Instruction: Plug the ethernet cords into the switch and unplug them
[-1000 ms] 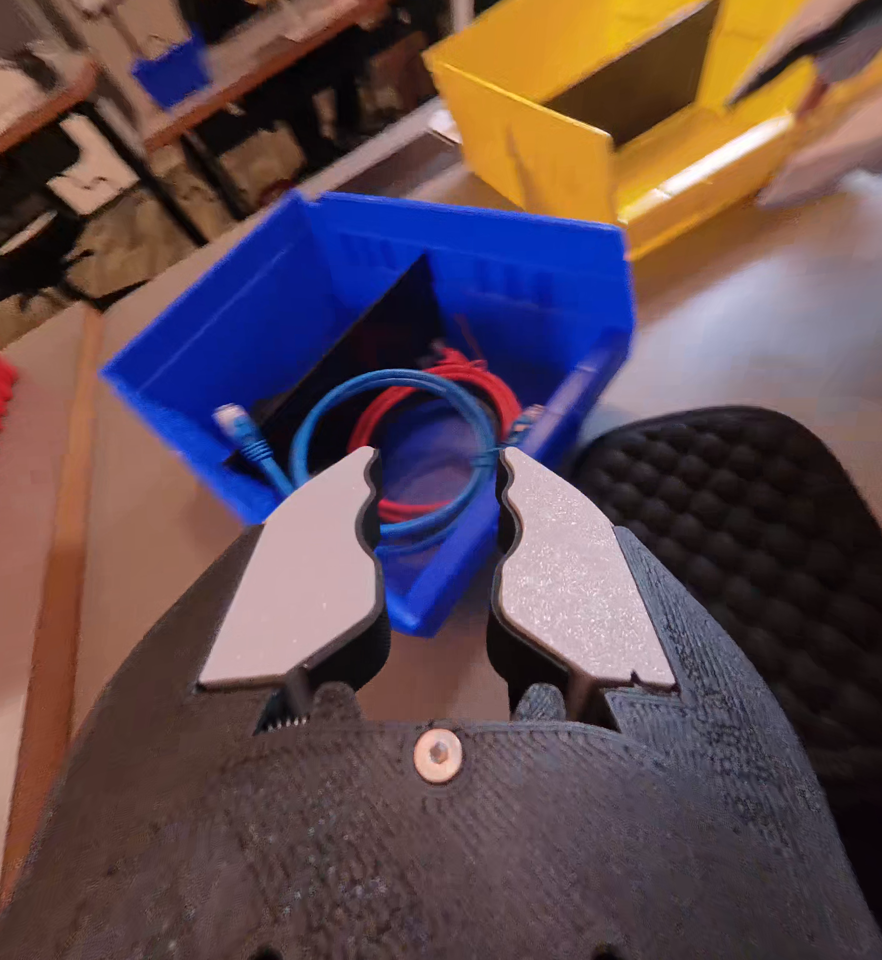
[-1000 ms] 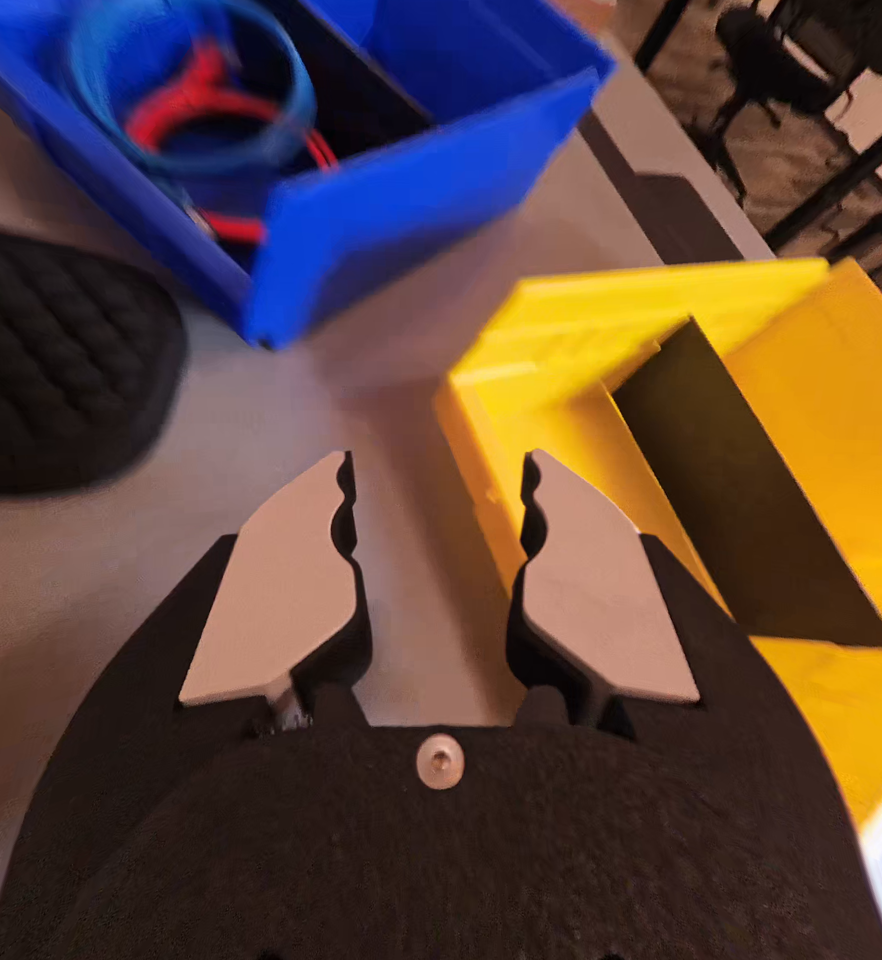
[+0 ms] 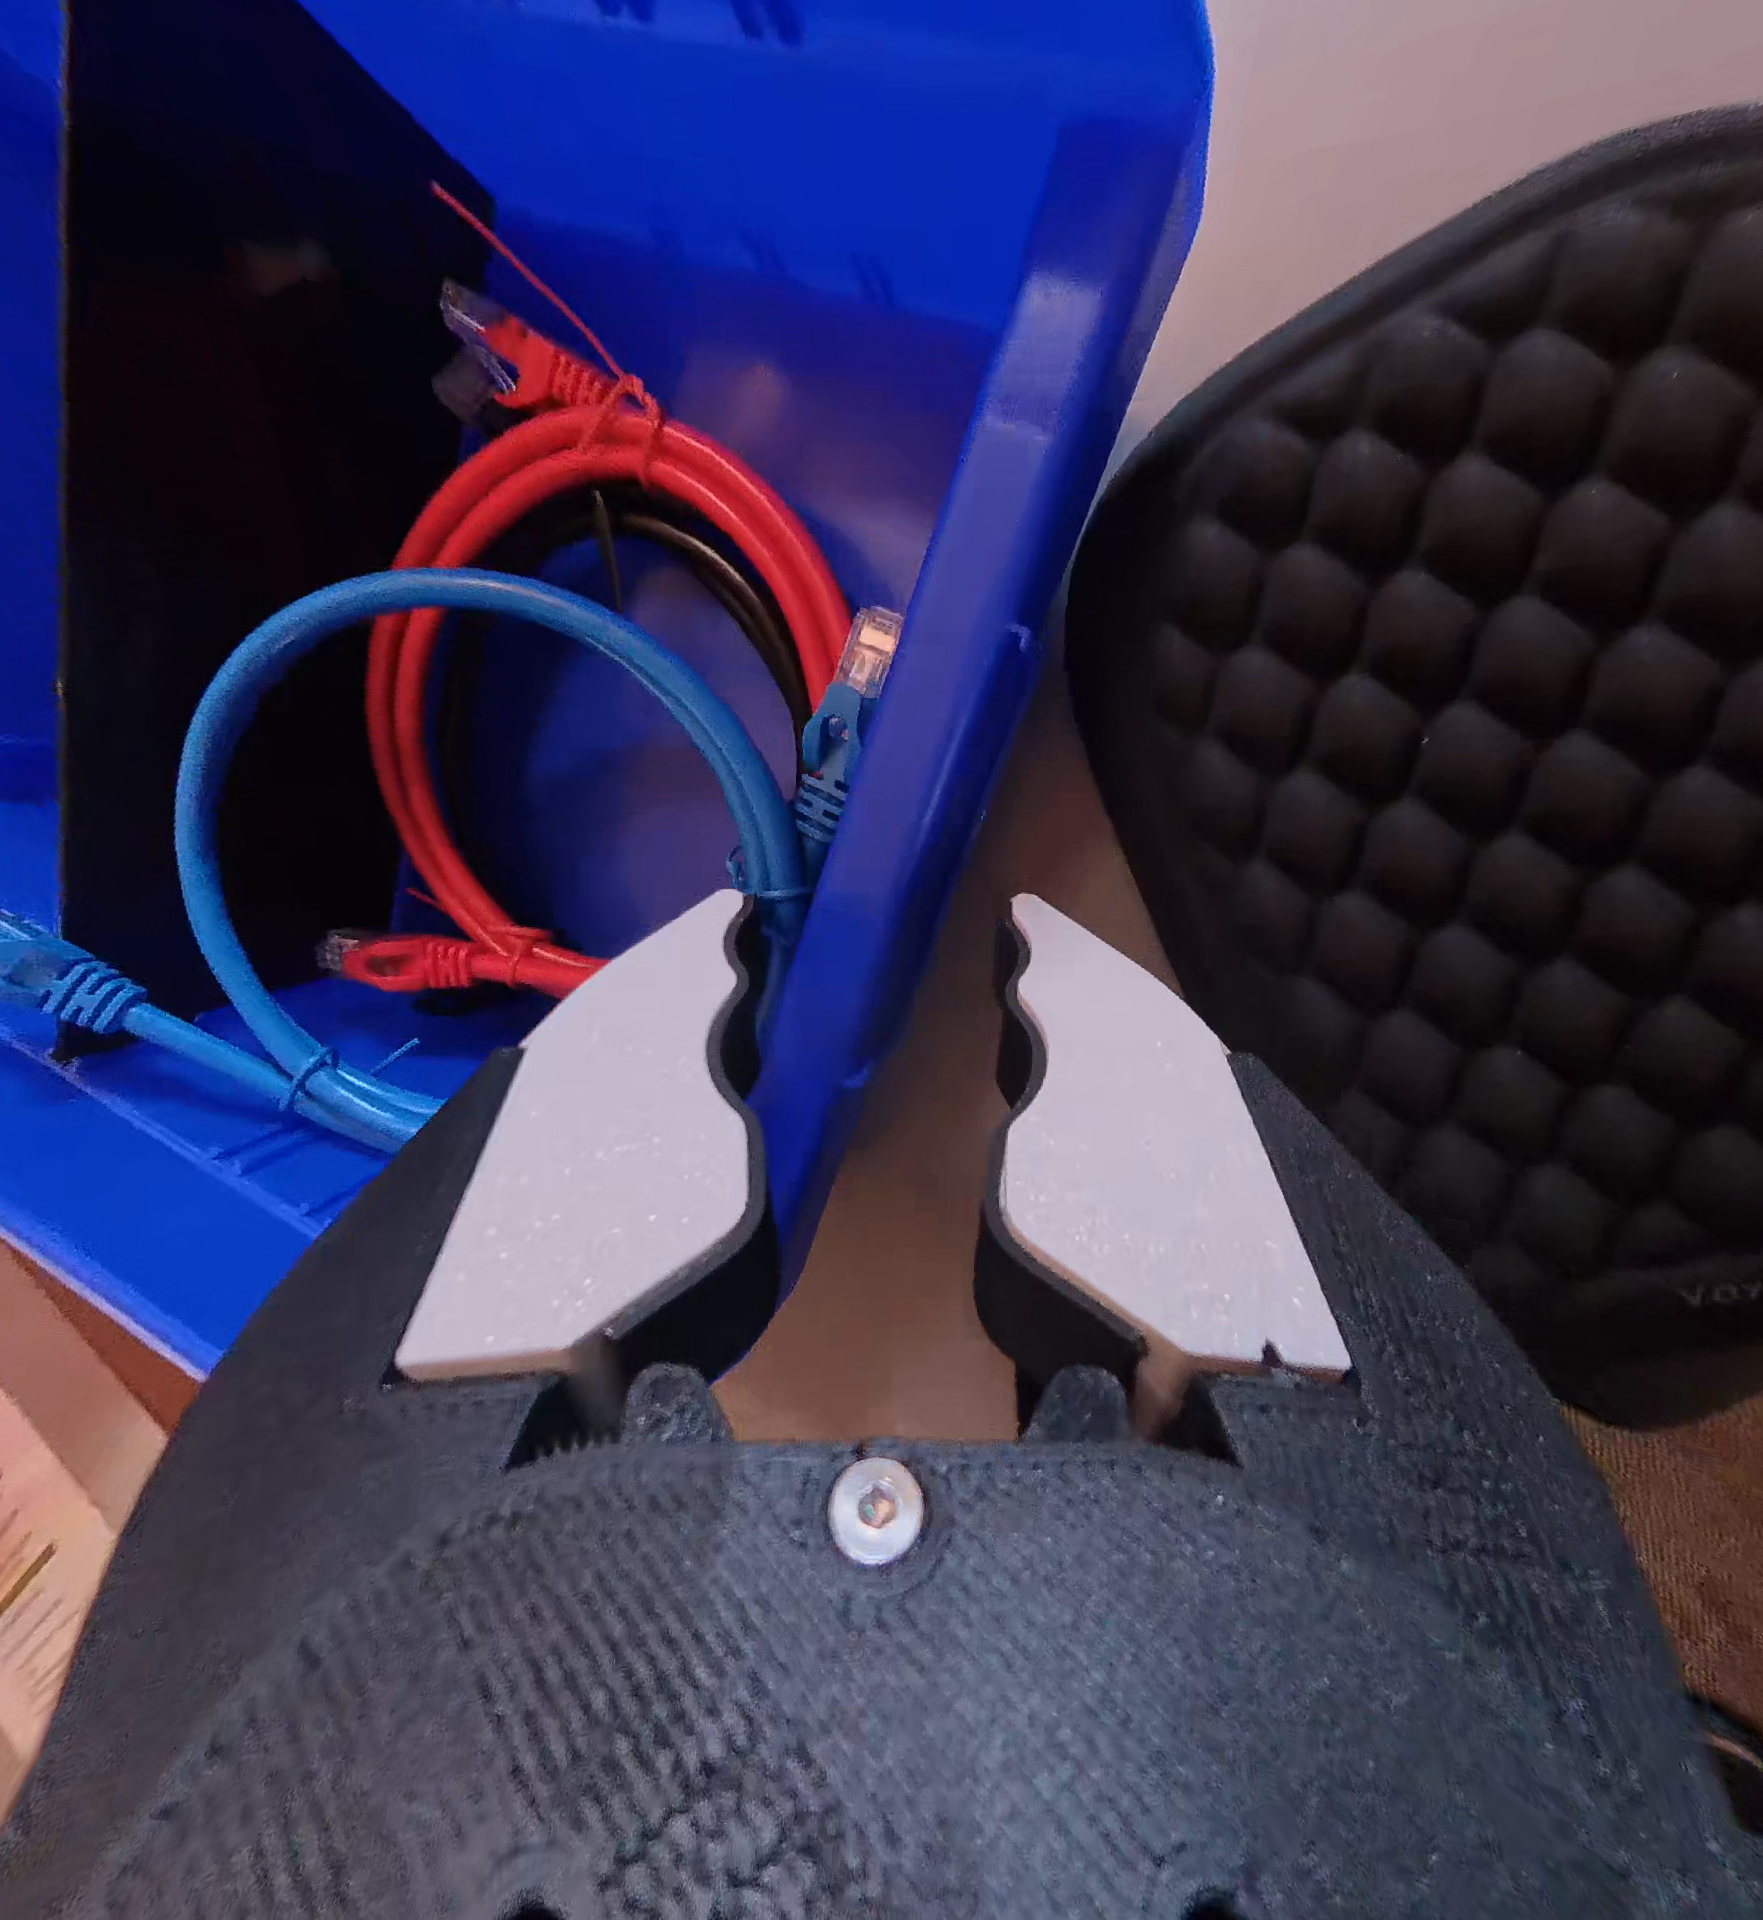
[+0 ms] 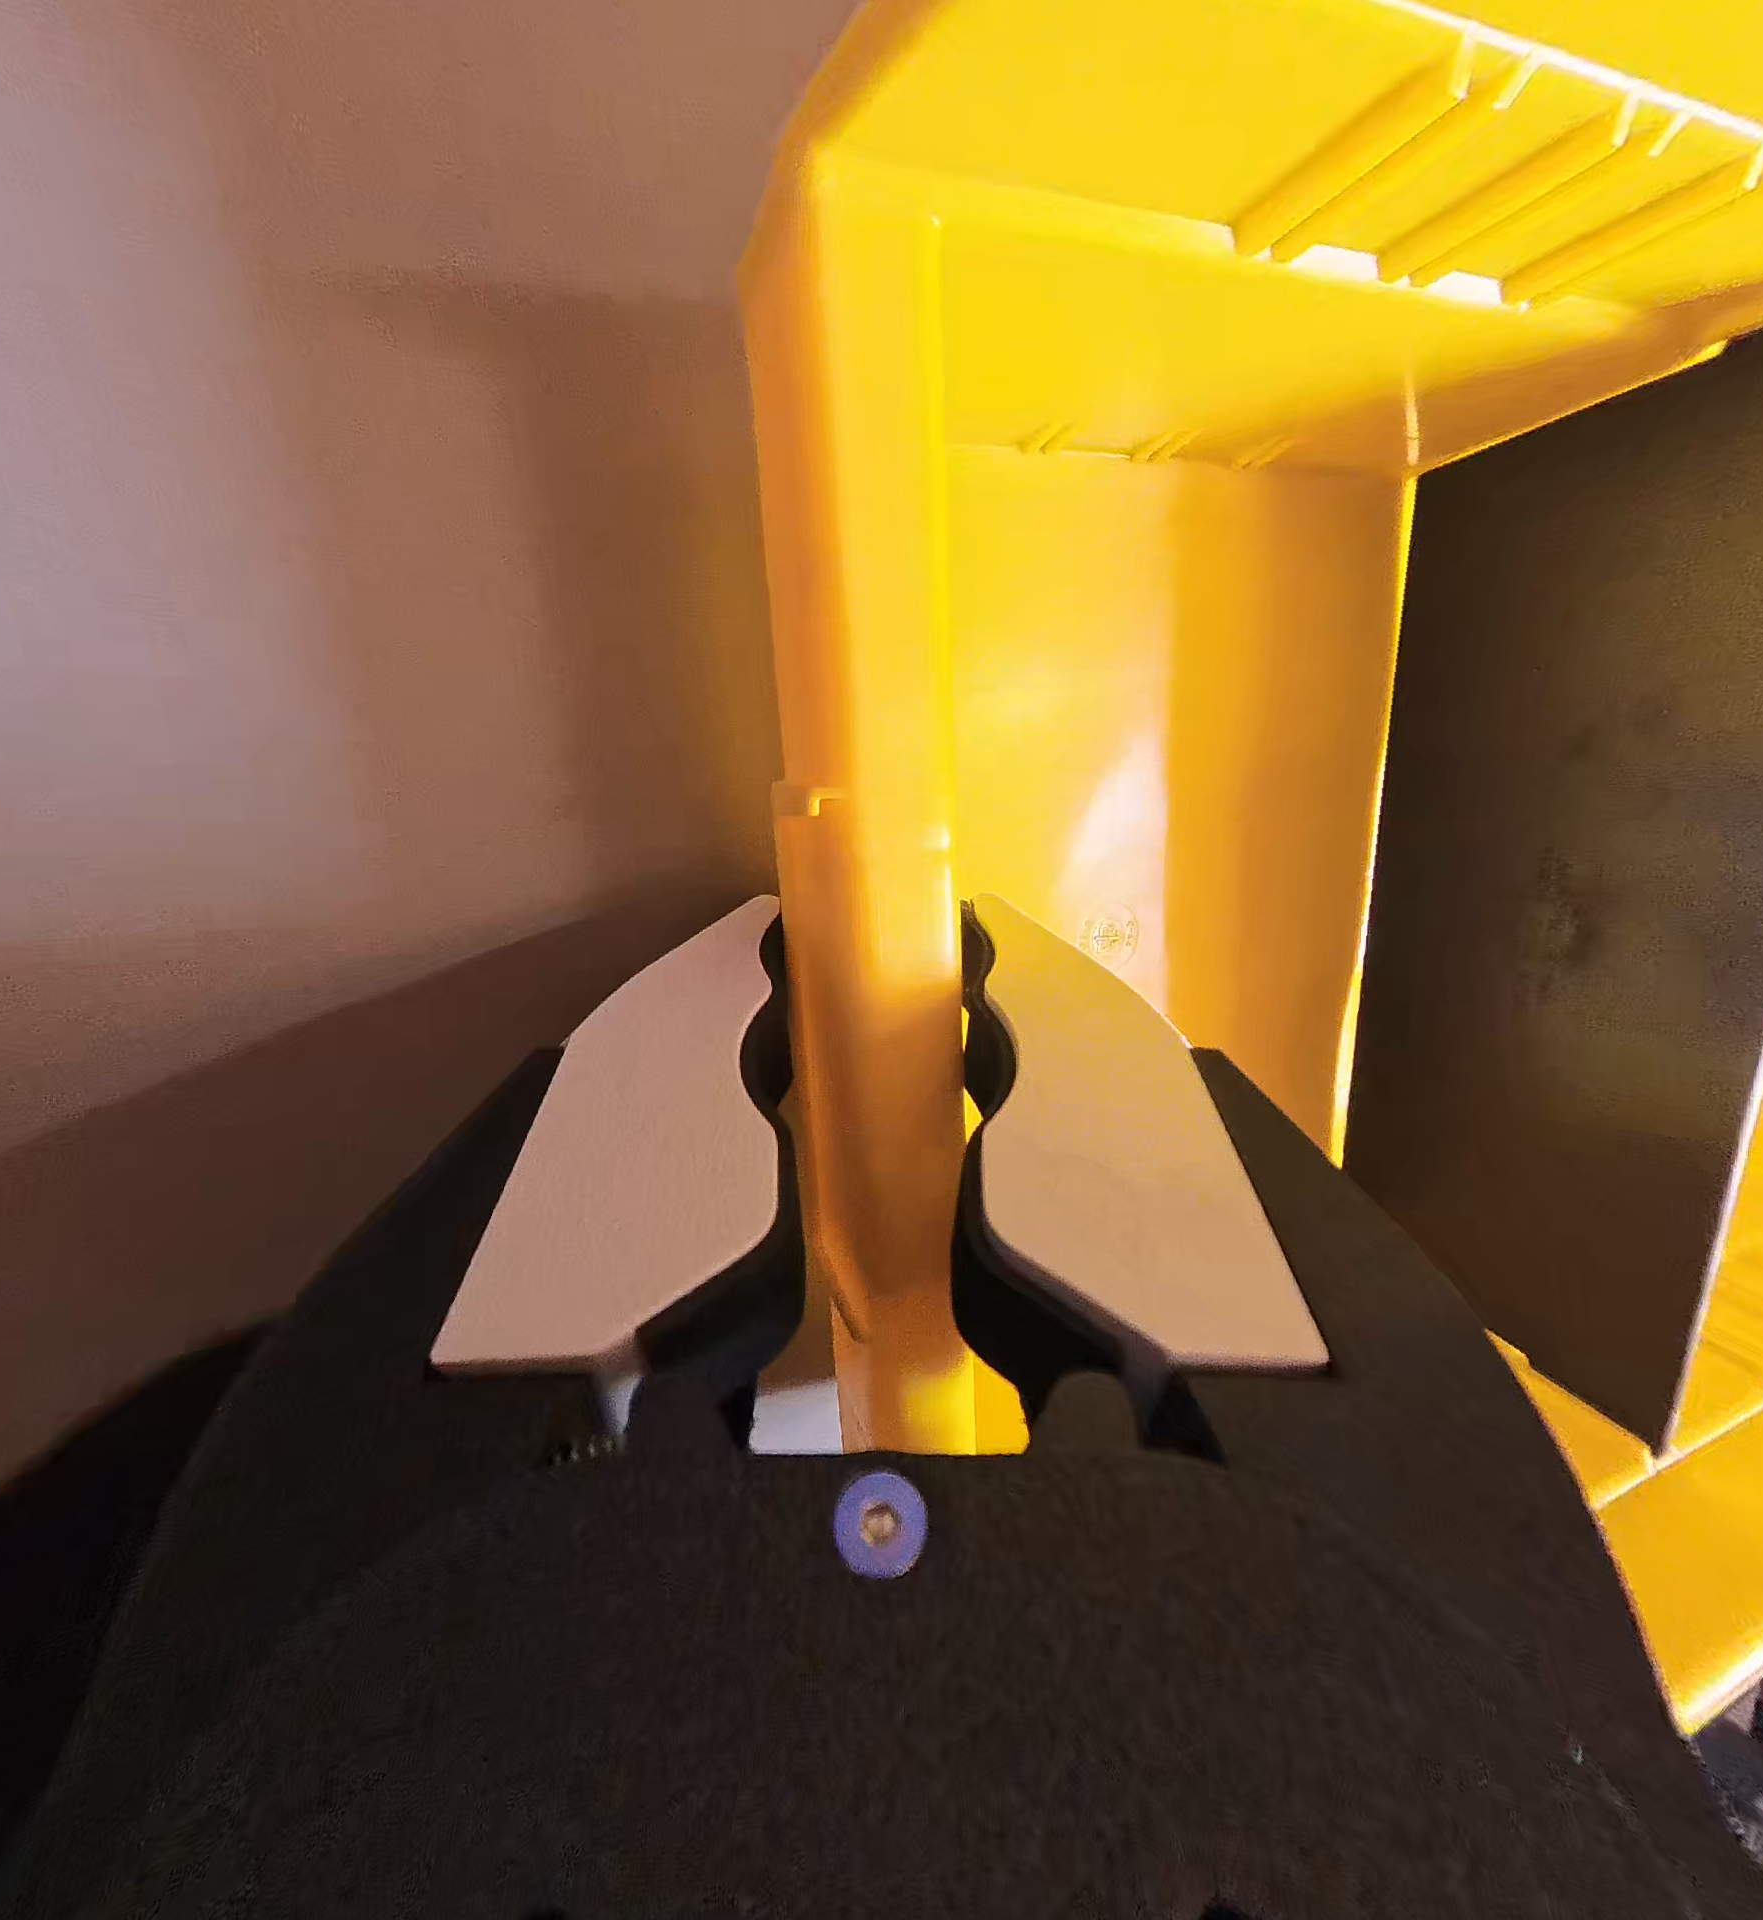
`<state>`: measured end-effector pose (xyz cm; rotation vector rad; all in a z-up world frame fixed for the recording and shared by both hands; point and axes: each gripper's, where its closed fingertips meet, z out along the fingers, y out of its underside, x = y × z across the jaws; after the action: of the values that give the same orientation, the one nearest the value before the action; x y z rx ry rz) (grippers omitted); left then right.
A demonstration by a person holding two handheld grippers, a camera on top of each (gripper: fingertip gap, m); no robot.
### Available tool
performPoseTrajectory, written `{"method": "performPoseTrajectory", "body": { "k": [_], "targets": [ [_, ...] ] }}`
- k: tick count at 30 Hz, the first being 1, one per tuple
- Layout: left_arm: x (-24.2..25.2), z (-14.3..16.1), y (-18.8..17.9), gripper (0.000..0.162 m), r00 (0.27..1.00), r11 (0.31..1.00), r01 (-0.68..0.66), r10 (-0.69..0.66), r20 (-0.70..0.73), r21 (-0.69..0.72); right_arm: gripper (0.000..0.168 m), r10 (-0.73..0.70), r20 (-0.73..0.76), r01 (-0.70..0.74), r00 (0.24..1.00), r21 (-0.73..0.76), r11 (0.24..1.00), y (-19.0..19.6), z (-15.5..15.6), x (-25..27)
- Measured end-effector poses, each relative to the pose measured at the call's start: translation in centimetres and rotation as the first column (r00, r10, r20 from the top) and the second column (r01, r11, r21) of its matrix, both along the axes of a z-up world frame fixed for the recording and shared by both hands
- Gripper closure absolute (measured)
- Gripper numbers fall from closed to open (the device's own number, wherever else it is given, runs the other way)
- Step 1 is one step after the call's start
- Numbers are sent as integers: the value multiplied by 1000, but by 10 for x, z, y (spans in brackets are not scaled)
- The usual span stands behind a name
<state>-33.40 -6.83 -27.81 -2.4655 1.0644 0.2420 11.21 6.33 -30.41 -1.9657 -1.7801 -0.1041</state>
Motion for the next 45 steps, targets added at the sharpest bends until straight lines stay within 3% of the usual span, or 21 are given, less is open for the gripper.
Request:
{"method": "performPoseTrajectory", "body": {
  "k": [1,14,19,23,28,34,42,45],
  "targets": [
    [-2,0,0,118,1000,1000,2,-2,-16,-12,138,-13,-2,13,1000,-3,1000,6,0,9],
    [-4,-7,11,114,992,991,65,-77,-98,-117,137,0,-9,0,1000,27,1000,77,1,51],
    [-1,-25,20,100,993,986,66,-80,-84,-151,125,-35,-28,37,999,87,996,89,6,58],
    [7,-27,31,110,994,989,90,-97,-54,-113,125,-64,-189,85,980,108,991,82,26,50],
    [20,-27,51,118,988,987,137,-141,-54,-84,127,-32,-489,106,871,124,987,62,73,14],
    [44,-25,92,120,984,988,152,-153,-86,-28,129,59,-695,88,716,174,981,46,109,-34],
    [63,-24,142,120,980,983,179,-175,-92,41,129,-26,-828,234,561,128,964,68,107,-28],
    [58,-24,154,119,981,983,176,-172,-89,48,125,-69,-827,280,558,110,954,75,103,-18]
  ]
}}
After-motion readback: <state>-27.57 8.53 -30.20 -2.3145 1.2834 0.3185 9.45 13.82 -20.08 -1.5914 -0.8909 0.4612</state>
